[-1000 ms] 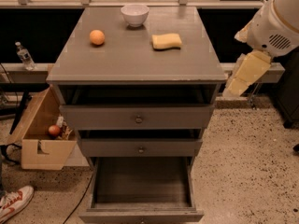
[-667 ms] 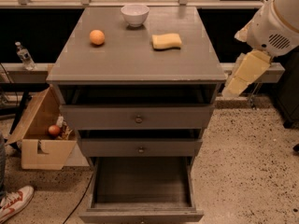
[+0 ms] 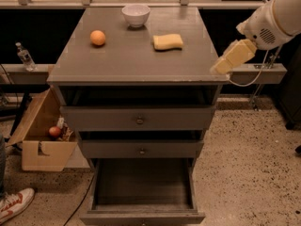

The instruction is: Place sponge into bottom drawer

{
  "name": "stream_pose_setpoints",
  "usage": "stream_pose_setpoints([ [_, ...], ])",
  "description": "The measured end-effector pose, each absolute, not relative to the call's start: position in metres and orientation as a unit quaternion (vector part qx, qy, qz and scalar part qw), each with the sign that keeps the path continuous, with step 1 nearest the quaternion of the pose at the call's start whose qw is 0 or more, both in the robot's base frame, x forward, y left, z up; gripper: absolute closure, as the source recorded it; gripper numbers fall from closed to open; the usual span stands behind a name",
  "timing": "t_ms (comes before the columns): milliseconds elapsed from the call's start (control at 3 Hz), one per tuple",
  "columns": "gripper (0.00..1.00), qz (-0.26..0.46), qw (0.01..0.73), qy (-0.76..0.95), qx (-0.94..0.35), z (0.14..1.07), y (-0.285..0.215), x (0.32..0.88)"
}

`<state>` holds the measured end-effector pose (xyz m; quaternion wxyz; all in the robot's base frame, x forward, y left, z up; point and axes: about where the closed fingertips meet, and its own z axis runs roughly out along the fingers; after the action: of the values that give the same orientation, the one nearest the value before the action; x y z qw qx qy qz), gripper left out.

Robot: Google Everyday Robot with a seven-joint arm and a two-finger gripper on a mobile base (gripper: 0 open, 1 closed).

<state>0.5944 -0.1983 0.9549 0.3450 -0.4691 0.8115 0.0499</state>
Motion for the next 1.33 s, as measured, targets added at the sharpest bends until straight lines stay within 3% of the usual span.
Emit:
stream_pose_setpoints([
  [333, 0.0, 0.075, 0.392, 0.819, -0.413, 0.953, -0.194, 0.649],
  [1000, 0.0, 0.077, 0.405, 0.819, -0.4, 0.946, -0.191, 0.667],
  [1333, 0.0, 0.077, 0.426, 0.821, -0.373, 0.929, -0.184, 0.716],
])
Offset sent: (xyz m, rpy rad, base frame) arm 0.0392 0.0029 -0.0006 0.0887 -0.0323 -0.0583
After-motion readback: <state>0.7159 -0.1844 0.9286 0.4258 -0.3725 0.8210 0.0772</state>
